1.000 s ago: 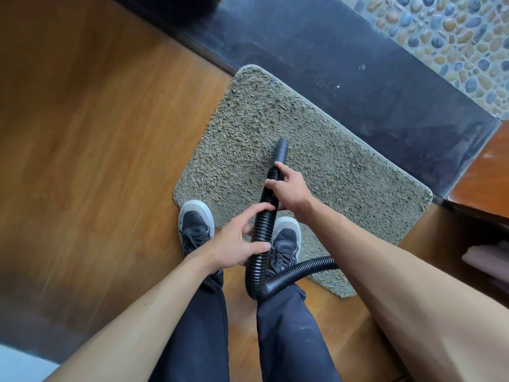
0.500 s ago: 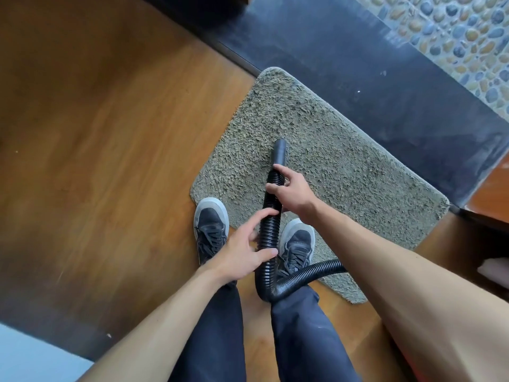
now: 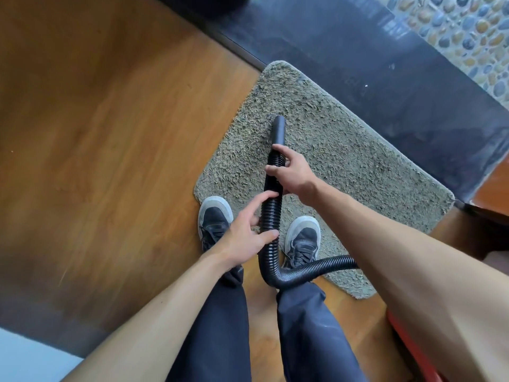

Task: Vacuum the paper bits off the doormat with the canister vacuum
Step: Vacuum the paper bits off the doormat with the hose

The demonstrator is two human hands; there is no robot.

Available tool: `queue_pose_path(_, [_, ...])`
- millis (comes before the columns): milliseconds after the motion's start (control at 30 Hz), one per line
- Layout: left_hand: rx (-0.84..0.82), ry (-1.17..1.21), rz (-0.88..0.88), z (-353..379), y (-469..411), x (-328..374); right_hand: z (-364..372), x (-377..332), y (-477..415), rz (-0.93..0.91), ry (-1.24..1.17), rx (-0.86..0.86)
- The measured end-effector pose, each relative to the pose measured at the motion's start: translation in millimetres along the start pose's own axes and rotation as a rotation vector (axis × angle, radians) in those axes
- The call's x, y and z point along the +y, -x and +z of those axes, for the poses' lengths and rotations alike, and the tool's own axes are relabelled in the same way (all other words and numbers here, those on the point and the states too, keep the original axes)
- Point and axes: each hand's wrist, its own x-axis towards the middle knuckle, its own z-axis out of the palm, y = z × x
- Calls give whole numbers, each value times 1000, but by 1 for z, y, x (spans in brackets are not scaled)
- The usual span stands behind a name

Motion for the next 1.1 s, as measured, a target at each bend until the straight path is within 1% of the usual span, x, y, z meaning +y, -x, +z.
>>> queue_pose_path(267, [-152,-141,-18,23,-28,16,-48,25,12,126,-227,168])
queue_pose_path(400, [-227,-223,-33,33,-34,21,-61,37,19,174,-289,215])
queue_pose_path(467, [-228,-221,-50,32,-33,22,-59,39,20,181,-311,218])
queue_pose_path(633, [-214,-101,-108,16,-19,20,-34,37,22,187,-336,215])
queue_pose_path(733, [-183,1,-164,2,-2,11,-5,36,23,191,-288,194])
queue_pose_path(867, [-140,56,-236,-14,23,-10,34,37,23,174,-130,153])
queue_pose_path(1000, [-55,106,-263,-20,44,-27,64,41,24,134,6,88])
queue_pose_path(1100, [-40,98,-256,-17,50,-31,66,45,26,75,56,74])
